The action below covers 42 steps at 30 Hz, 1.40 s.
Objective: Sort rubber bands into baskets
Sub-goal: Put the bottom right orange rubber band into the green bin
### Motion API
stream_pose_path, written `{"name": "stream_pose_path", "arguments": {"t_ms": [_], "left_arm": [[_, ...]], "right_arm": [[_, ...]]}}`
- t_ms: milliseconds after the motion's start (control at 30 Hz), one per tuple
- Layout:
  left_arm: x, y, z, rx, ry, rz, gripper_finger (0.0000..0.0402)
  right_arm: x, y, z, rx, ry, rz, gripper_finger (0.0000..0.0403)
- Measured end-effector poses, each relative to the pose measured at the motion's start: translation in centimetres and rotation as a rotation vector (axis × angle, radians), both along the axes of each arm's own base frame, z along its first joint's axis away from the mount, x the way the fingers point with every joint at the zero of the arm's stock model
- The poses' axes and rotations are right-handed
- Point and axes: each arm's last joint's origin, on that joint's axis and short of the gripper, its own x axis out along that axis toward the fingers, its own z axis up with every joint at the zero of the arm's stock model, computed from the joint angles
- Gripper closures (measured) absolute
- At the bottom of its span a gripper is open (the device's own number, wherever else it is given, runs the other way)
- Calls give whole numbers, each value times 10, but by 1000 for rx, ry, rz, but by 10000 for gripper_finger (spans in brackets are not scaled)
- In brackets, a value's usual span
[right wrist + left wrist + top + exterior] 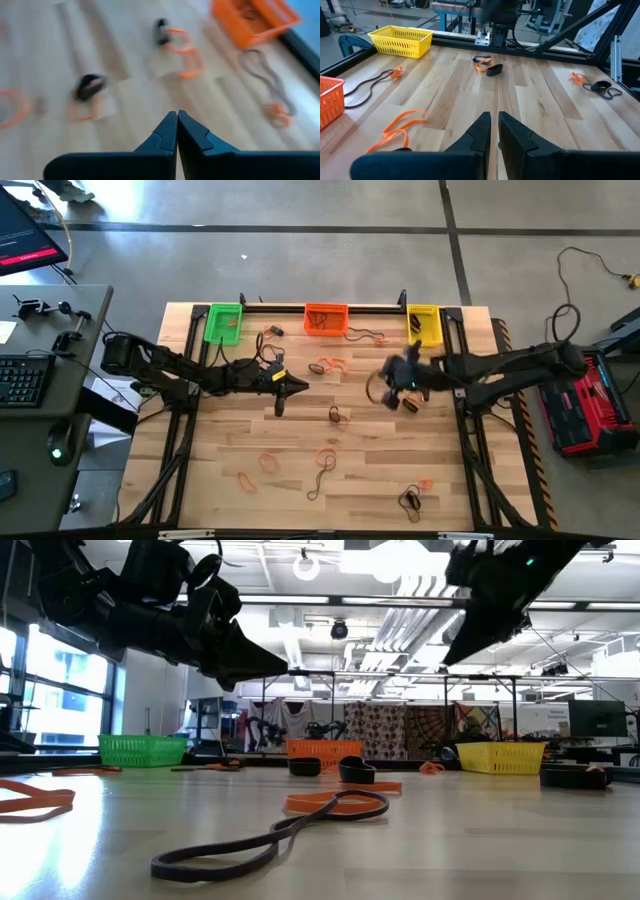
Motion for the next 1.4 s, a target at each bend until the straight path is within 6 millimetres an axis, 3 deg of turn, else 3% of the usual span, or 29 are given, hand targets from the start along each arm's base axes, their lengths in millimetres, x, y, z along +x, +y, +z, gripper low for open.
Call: {"name": "stream_pose_path", "arguments": {"t_ms": [300,633,1067,1400], "left_arm": [[0,0,0,6,2,-2,376],[0,0,0,16,3,-4,376],[0,0,0,15,3,-4,376],[0,0,0,16,2,-4,376]], "right_arm": [[-12,61,0,124,-42,148,394],[-34,107,-7,274,6,209,342],[-36,175,-16,326,446,186,288],[-35,215,-52,409,782,180,234]]}}
